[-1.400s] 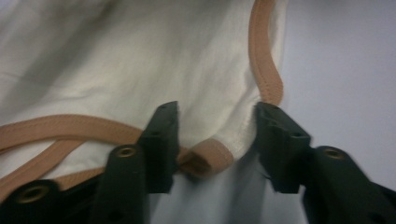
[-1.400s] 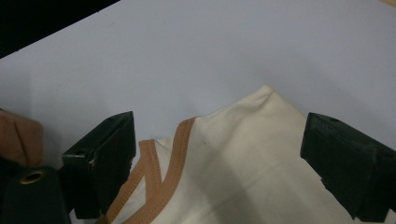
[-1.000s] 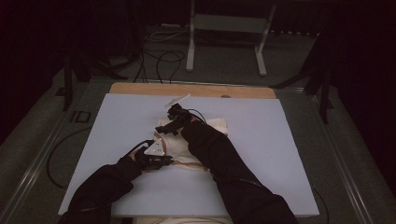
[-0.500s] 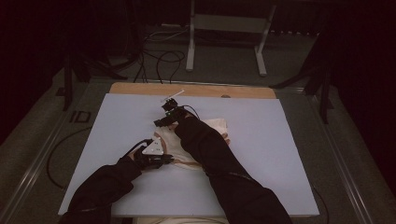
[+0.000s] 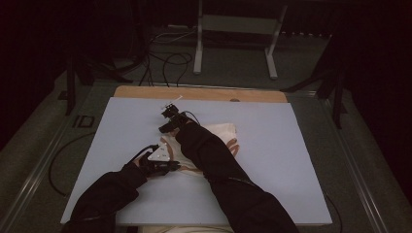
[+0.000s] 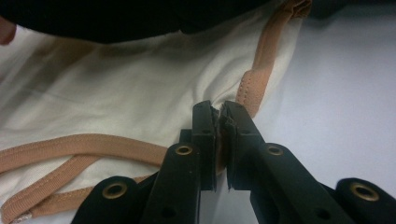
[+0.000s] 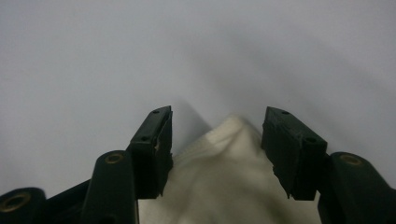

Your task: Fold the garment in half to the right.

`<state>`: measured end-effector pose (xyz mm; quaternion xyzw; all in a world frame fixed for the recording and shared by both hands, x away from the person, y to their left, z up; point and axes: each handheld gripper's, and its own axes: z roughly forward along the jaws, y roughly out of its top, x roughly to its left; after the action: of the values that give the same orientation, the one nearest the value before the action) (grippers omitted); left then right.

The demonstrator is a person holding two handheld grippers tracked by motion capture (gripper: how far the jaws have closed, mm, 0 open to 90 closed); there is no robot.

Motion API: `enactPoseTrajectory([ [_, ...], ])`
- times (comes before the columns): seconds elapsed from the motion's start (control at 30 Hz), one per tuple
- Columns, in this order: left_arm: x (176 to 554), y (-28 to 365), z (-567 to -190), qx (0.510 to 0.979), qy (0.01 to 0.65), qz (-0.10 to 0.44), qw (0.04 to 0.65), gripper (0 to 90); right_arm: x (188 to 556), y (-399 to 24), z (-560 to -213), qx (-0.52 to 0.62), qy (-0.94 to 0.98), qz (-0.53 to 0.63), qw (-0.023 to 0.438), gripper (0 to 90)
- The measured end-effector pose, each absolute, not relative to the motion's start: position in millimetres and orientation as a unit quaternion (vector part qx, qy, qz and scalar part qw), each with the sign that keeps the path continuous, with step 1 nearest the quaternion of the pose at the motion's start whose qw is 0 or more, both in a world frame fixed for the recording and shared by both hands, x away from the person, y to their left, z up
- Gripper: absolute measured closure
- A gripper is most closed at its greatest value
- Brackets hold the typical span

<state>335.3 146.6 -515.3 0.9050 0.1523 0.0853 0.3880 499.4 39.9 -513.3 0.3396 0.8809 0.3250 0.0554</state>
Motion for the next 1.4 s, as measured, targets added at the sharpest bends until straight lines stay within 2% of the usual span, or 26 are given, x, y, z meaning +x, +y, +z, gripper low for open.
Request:
enactPoseTrajectory([
  [0.17,336,146,-516,0.908,0.152,0.079,0.383,85.1,494,44,-514,0.322,0.89,0.313,0.081,51.4],
  [0.2,336,146,-516,0.908,0.152,0.079,0.383,85.1,489,47,-515,0.299,0.899,0.3,0.114,59.6],
  [0.27,336,146,-516,0.908,0.151,0.079,0.383,85.2,488,47,-514,0.298,0.899,0.297,0.116,67.6],
  [0.37,336,146,-515,0.907,0.153,0.079,0.385,85.3,490,44,-513,0.297,0.9,0.294,0.12,85.4],
  [0.4,336,146,-515,0.907,0.153,0.079,0.385,85.4,491,43,-512,0.301,0.899,0.296,0.113,86.9],
  [0.83,336,146,-512,0.903,0.156,0.084,0.392,85.9,488,30,-497,0.3,0.891,0.328,0.096,88.3],
  [1.4,332,145,-507,0.905,0.151,0.095,0.387,85.9,479,17,-477,0.29,0.887,0.345,0.102,88.3],
])
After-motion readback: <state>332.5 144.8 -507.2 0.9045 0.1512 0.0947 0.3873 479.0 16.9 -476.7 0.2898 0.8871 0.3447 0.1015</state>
